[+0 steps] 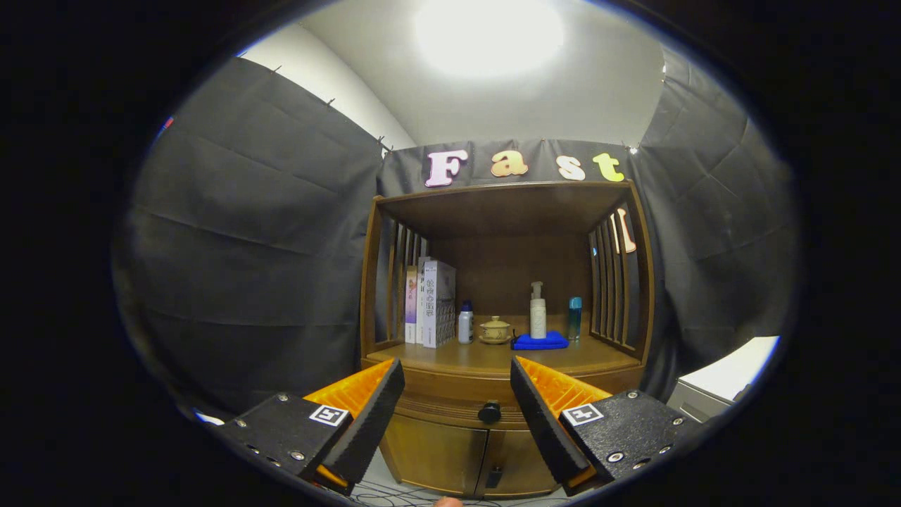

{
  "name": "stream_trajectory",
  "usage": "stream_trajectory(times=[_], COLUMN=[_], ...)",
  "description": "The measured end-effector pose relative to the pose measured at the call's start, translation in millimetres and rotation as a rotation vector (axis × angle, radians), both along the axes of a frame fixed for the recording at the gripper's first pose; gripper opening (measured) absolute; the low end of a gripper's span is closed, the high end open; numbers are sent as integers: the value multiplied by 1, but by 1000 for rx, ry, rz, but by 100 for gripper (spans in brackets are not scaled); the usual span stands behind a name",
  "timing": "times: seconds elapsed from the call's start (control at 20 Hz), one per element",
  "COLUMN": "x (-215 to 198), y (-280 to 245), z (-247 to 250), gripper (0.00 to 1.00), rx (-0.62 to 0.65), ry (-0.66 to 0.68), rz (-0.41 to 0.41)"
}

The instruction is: Pull open the drawer, take out the items inside it, and place them on the countertop above the cabinet.

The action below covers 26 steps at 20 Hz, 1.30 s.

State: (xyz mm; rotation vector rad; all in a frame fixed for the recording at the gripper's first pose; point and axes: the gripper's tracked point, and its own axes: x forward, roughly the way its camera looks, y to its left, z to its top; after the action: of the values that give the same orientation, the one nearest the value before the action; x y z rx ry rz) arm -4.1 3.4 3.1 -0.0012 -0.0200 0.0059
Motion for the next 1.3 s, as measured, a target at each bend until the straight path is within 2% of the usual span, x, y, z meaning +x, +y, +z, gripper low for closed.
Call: stream_trajectory(times=[0.65, 1.0, 1.3], x=[2, 15, 51], y=[-1, -13, -21], z=[1, -7, -32], gripper=[94, 95, 95], rx=[3, -65, -55], ry=[-16, -15, 28], rz=[-2, -62, -126])
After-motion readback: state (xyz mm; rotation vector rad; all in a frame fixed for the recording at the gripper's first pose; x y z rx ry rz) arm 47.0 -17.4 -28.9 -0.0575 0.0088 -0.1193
